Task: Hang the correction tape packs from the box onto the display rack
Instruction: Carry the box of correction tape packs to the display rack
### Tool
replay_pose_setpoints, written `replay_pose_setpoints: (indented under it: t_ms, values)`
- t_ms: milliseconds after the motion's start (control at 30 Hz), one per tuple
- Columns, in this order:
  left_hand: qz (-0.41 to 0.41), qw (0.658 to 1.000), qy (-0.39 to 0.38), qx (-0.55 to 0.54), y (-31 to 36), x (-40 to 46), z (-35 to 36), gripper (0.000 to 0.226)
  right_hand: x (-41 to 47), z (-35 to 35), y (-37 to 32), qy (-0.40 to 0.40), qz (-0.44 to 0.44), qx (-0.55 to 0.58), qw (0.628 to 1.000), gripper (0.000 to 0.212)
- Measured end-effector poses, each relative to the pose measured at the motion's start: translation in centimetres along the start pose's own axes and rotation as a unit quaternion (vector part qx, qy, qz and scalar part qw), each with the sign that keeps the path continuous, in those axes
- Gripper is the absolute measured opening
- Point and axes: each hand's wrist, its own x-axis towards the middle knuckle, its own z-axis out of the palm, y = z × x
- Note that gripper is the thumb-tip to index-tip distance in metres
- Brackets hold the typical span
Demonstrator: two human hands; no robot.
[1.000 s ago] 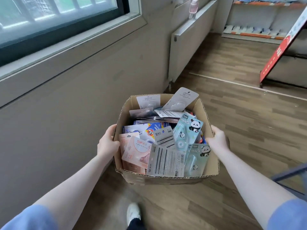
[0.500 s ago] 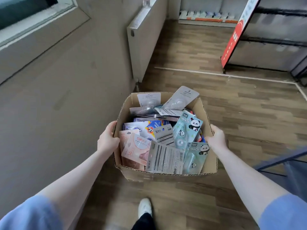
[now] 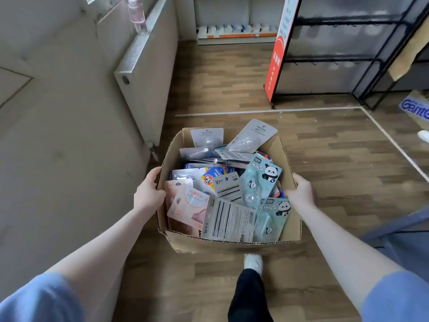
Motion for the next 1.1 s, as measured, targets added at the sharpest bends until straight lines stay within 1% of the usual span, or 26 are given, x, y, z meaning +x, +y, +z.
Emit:
replay_pose_setpoints:
  t_ms: [167,267,400,567,667,800,1000,1100]
  values:
    - [0.010,1.000,-0.014,0.002,6.6,7.8,6.5,0.060,11.0,-1.3,-0.2,-0.006,0.016,0.041,0.999,0.064]
    - [0.013,1.000,-0.020,0.009,11.3,12.8,11.0,0.059,18.1,-3.2,-0.4,0.001,0.037,0.020,0.999,0.065]
    - [0.011,0.999,-0.041,-0.019,16.5,19.2,16.5,0.058,26.9,-6.7,-1.9,0.007,0.045,-0.019,0.999,0.064]
    - [0.013,0.998,-0.052,-0.036,23.6,25.6,21.1,0.058,35.0,-10.8,-4.7,0.037,0.052,-0.038,0.997,0.064]
    - [0.028,0.997,-0.058,-0.031,27.8,30.1,23.5,0.060,39.6,-12.5,-5.7,0.060,0.060,-0.033,0.996,0.066]
    - [0.047,0.996,-0.080,-0.017,32.2,36.6,27.3,0.062,45.9,-13.2,-6.1,0.085,0.083,-0.020,0.993,0.067]
    - [0.084,0.991,-0.099,0.016,38.0,48.2,35.0,0.063,57.4,-12.6,-6.8,0.117,0.125,-0.033,0.985,0.065]
    - [0.084,0.989,-0.114,0.037,41.9,53.3,38.1,0.063,63.4,-12.9,-7.9,0.122,0.144,-0.035,0.981,0.061]
